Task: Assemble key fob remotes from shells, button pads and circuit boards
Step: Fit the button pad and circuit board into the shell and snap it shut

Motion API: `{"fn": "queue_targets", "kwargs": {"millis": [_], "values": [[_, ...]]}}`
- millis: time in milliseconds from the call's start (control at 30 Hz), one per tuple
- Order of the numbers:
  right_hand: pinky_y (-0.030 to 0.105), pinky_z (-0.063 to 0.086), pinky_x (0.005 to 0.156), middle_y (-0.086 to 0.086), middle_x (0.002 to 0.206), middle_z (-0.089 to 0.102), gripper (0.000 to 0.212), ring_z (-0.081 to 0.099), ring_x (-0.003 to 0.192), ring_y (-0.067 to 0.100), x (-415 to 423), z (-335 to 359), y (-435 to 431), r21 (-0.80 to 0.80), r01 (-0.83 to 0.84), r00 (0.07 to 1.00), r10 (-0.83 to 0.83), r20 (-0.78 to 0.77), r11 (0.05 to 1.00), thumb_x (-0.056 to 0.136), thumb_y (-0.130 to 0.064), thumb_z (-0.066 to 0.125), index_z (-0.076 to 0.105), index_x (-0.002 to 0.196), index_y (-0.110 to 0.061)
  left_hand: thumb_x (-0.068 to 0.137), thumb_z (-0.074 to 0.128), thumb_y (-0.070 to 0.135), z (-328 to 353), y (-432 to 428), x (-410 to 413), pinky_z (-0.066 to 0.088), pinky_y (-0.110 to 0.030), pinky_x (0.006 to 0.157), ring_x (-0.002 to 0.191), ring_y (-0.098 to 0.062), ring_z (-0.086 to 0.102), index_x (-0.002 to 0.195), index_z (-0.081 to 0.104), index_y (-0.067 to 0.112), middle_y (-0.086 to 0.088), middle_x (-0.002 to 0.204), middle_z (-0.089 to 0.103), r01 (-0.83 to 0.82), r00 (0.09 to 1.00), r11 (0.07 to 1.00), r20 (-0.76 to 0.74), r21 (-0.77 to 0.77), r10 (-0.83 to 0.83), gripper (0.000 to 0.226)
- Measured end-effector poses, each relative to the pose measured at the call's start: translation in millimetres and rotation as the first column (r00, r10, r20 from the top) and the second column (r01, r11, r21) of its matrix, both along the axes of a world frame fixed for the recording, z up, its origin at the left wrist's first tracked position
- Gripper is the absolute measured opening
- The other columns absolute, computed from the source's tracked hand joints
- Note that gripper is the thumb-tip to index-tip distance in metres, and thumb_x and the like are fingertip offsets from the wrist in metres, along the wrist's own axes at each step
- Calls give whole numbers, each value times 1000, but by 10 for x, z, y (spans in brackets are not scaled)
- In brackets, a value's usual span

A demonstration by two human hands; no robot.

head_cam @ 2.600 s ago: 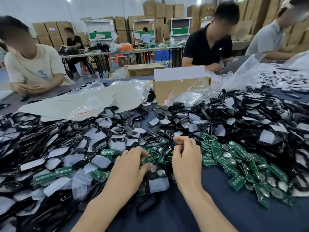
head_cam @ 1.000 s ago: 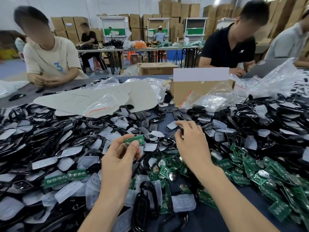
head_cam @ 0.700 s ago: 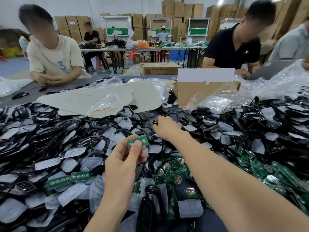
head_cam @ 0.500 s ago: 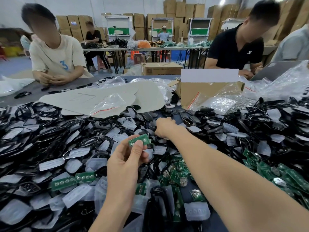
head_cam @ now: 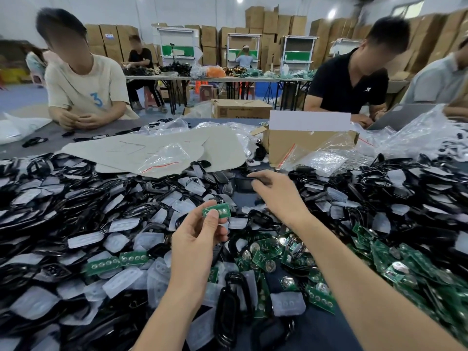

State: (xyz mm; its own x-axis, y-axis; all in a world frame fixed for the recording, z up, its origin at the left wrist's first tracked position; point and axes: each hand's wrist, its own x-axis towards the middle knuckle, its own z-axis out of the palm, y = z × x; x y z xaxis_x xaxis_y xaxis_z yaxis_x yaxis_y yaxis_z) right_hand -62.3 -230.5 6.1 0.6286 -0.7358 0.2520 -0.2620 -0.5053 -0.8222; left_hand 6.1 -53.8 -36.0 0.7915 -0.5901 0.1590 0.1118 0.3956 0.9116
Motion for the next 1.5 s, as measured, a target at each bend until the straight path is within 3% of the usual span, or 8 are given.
{"fn": "queue_targets", "kwargs": {"millis": [167,267,333,533,633,733,800,1500], "values": [[20,49,51,0,96,74,17,64,62,10,-531,-89,444,500,-104,914,-116,390,860,97,-15,65,75,107,-26,83,65,34,9,1,-48,55,-21,65,68,-13,63,107,74,26,-1,85,73,8,999,1000,44,21,-9,27],[22,51,49,5,80,68,22,59,59,12,-617,-158,515,784,-308,813,-279,511,539,82,-21,76,77,101,-11,84,65,32,10,-7,-75,55,-21,64,69,-13,64,110,71,21,-2,88,74,5,997,1000,77,28,-7,29],[27,57,56,4,75,63,22,61,61,14,-641,-170,507,834,-380,761,-376,528,400,82,-23,75,77,99,-9,85,66,32,11,-5,-93,56,-21,65,70,-14,65,108,70,23,-3,90,75,0,994,999,110,45,-5,25],[34,64,66,19,88,72,23,74,78,27,-550,-242,563,827,-493,783,-276,557,271,104,-7,43,61,112,4,96,60,28,13,14,-137,55,-22,69,70,-12,65,114,68,43,-1,89,71,-44,962,994,272,101,15,25],[29,62,76,24,107,74,32,75,98,31,-483,-318,631,781,-458,832,-106,545,425,98,15,35,57,120,7,97,59,28,16,15,-156,53,-18,69,72,-8,65,120,64,43,2,89,71,-83,943,988,332,128,37,28],[20,57,84,17,126,67,45,72,107,21,-449,-392,683,636,-384,891,89,445,669,103,11,37,54,132,-18,97,61,29,2,8,-164,55,-25,72,77,-8,68,114,61,42,7,90,71,-143,928,977,365,156,77,22],[20,56,87,10,124,71,45,72,109,19,-444,-407,699,556,-395,895,170,412,731,103,8,41,56,128,-27,96,62,26,-11,6,-165,55,-28,75,81,-7,69,106,60,43,9,89,71,-170,914,971,395,169,92,19],[18,55,87,-7,114,75,41,70,110,11,-458,-406,742,412,-472,854,288,432,780,102,6,48,62,124,-26,95,64,30,-32,33,-150,59,-42,79,85,-15,71,102,62,50,11,92,72,-189,868,963,491,193,71,21]]}}
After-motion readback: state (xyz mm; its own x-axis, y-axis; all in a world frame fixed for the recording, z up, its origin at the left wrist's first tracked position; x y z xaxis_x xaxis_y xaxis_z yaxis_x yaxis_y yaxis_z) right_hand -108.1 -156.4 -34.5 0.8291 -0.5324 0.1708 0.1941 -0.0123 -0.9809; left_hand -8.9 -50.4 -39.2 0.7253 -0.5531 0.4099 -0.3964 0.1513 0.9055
